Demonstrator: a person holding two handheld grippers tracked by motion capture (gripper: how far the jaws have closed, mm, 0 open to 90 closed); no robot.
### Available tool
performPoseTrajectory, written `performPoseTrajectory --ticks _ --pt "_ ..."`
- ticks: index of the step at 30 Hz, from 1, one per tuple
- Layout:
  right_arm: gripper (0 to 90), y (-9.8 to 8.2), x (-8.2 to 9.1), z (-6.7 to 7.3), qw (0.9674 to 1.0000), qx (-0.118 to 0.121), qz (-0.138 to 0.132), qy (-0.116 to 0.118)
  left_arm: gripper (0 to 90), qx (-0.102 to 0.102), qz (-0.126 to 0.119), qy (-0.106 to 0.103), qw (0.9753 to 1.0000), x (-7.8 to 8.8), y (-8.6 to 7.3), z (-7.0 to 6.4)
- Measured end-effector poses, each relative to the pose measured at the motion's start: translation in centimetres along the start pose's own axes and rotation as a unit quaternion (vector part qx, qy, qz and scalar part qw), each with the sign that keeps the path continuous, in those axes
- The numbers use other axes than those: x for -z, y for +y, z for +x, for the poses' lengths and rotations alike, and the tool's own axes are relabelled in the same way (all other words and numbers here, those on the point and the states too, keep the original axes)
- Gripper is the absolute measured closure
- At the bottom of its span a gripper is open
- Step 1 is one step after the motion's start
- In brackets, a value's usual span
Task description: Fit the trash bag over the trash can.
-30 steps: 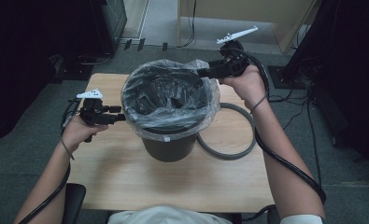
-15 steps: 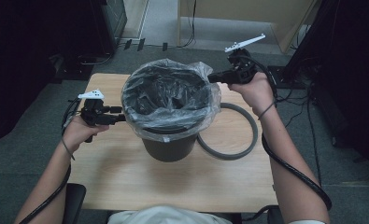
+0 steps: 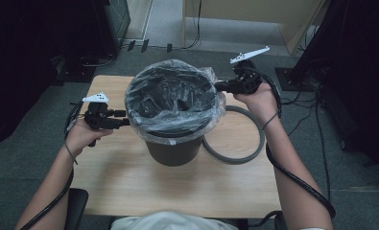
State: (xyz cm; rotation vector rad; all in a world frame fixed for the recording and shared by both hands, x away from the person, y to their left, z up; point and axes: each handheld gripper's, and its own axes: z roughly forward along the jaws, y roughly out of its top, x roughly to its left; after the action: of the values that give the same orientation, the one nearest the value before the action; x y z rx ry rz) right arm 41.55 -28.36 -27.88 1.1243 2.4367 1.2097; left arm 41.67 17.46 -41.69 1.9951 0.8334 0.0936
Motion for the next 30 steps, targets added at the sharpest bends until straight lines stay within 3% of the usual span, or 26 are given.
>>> performPoseTrajectory --ticks 9,19,30 --pt "83.3 -1.5 -1.2 -0.4 0.9999 0.0 -0.014 0.001 40.2 -0.005 -0.001 -0.002 1.0 -0.2 0.0 -0.1" --pt "83.9 -2.1 -2.8 -0.2 0.9996 0.018 -0.023 -0.002 40.3 -0.001 -0.003 -0.002 1.0 -0.3 -0.2 0.2" --pt "80.6 -3.2 -3.5 -0.8 0.9995 0.008 -0.031 -0.004 40.3 0.001 -0.001 -0.004 1.0 -0.6 -0.4 0.4"
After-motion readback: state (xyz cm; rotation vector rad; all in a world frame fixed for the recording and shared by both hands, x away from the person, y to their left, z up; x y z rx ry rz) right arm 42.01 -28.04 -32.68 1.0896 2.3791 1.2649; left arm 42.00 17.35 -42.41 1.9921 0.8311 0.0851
